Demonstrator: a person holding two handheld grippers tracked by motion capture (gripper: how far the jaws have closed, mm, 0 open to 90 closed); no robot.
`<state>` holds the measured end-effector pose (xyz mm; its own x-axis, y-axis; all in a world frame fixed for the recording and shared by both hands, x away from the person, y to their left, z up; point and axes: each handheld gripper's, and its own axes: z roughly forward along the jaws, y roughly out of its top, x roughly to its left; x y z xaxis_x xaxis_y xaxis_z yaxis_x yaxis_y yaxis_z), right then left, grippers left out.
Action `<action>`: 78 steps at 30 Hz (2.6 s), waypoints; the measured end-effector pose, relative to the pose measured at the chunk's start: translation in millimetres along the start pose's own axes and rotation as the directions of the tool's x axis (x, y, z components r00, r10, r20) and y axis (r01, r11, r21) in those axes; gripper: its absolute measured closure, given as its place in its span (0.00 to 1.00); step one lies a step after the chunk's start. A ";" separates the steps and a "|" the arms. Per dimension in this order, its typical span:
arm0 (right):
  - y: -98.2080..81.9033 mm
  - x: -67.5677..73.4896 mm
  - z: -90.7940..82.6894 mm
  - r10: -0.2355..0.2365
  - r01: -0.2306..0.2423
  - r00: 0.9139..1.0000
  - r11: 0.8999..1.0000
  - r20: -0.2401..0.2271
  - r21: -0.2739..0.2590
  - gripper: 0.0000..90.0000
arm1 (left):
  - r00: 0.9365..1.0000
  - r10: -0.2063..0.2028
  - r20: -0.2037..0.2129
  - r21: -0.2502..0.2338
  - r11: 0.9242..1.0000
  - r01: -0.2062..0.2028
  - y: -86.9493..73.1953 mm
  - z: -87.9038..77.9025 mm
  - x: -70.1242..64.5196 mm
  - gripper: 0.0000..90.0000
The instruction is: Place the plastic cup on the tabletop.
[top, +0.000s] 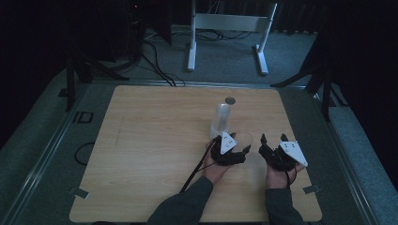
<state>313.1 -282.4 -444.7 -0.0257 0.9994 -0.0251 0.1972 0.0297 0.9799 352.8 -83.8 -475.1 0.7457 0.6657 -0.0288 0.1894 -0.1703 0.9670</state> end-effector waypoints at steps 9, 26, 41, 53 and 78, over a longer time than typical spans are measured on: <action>0.0 0.0 -0.1 -0.002 0.002 1.000 1.000 0.000 -0.001 0.30 | 1.000 0.004 -0.003 0.006 1.000 -0.004 -3.2 0.0 2.4 0.31; 0.2 0.0 -0.6 -0.004 0.004 1.000 1.000 -0.001 -0.003 0.30 | 1.000 0.014 -0.005 0.023 1.000 -0.014 -10.2 0.3 3.6 0.31; 0.1 0.0 -0.7 -0.004 0.004 1.000 1.000 -0.001 -0.004 0.30 | 1.000 0.010 0.004 0.029 1.000 -0.010 -15.0 -2.1 2.9 0.30; 0.1 0.2 -0.7 -0.003 0.003 1.000 1.000 -0.001 -0.004 0.30 | 1.000 0.001 0.012 0.049 0.999 -0.002 -18.6 -6.6 3.9 0.28; -0.5 0.7 -0.2 -0.004 0.004 1.000 1.000 -0.004 -0.003 0.30 | 0.999 -0.027 0.029 0.097 0.995 0.024 -25.8 -23.6 9.8 0.17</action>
<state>312.8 -281.7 -445.1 -0.0300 0.9992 -0.0281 0.1942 0.0334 0.9804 340.1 -55.7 -494.4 0.7584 0.6488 -0.0624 0.2684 -0.2236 0.9370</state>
